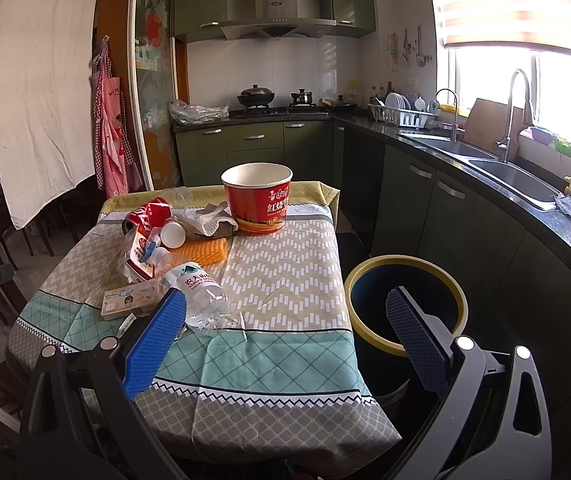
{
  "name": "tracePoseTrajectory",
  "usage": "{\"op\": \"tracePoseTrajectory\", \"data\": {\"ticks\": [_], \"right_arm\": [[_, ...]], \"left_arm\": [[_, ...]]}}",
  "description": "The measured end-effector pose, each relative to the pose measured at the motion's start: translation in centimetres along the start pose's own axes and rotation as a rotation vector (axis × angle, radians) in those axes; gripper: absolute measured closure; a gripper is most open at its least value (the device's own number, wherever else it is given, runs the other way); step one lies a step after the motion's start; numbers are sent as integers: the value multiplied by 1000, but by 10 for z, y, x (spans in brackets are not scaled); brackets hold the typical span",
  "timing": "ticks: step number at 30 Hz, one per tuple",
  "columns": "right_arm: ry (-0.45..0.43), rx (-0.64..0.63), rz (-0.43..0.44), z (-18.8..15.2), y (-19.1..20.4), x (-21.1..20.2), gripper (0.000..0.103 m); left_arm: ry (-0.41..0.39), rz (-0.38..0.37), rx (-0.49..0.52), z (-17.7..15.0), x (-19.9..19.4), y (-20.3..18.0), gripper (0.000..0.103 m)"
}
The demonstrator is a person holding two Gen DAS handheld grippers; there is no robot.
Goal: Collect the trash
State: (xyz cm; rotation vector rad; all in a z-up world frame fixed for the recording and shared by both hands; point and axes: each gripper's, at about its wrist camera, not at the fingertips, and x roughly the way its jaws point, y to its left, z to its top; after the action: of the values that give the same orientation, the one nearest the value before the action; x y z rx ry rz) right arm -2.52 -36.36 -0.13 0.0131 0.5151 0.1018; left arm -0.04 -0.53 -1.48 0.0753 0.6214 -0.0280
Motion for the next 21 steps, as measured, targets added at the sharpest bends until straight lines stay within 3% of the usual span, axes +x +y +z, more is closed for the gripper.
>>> {"op": "tracePoseTrajectory", "data": {"ticks": [7, 14, 17, 21], "right_arm": [[30, 1, 19, -1, -4, 10, 4], [105, -32, 26, 24, -13, 41, 4], [156, -37, 37, 45, -21, 63, 4], [300, 7, 110, 78, -34, 109, 4]], "left_arm": [[38, 5, 19, 5, 8, -1, 6], [181, -41, 4, 33, 44, 7, 6], [243, -81, -26, 46, 65, 11, 6], [306, -91, -22, 65, 92, 10, 6]]}}
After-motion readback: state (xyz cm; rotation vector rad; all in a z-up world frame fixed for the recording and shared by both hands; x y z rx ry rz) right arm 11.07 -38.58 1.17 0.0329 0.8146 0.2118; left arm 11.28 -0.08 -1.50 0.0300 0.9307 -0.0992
